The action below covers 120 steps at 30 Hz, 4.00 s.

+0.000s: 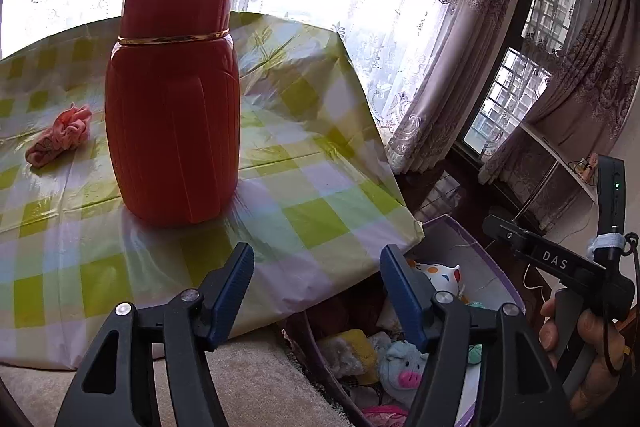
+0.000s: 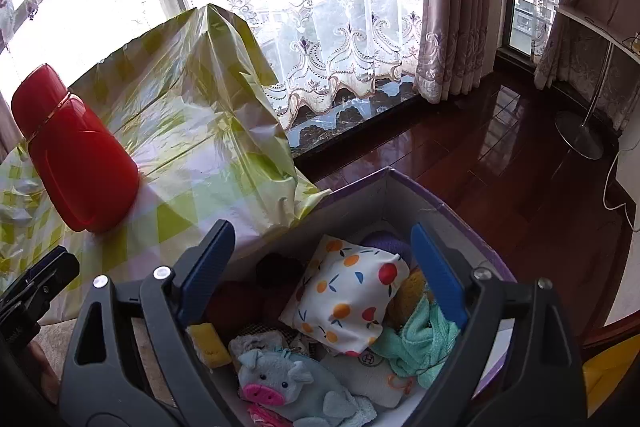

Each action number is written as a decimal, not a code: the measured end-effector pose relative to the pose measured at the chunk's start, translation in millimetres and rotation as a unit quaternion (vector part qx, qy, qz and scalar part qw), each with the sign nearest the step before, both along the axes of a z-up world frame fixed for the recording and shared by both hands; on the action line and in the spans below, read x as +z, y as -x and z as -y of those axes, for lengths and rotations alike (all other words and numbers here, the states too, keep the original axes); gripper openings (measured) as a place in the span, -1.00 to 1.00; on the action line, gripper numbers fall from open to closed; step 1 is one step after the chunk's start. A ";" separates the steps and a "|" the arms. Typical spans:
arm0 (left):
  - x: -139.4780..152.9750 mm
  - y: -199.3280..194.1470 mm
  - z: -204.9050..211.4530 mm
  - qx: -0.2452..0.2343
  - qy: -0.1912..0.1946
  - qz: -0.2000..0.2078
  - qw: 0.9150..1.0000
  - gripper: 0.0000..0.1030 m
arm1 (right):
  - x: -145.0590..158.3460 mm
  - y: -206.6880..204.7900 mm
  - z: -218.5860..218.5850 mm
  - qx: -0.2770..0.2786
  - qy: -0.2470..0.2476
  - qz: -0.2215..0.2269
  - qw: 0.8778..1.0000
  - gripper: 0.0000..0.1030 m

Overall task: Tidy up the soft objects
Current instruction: 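Move both open tools back toward the pink towel on the cushion, then close both tools together on the crumpled pink towel, then lift the pink towel with both tools and carry it over the box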

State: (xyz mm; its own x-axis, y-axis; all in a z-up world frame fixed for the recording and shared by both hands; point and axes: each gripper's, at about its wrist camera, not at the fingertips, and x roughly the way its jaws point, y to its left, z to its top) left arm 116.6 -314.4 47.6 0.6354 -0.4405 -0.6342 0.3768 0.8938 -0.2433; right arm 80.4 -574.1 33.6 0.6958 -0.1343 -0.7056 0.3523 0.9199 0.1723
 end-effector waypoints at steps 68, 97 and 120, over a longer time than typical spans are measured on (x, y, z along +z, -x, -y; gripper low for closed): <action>2.8 -120.2 -397.2 0.429 0.172 0.025 0.886 0.48 | 48.5 -234.7 -414.9 0.278 -0.092 0.090 0.952 0.99; -87.9 -250.9 -353.1 0.297 0.151 -0.079 0.940 -0.04 | -58.3 -330.0 -411.8 0.232 -0.127 -0.003 0.964 0.54; -62.3 -187.6 -336.8 0.259 0.125 -0.070 0.955 -0.86 | -36.9 -286.1 -423.2 0.317 -0.122 0.003 0.940 -0.46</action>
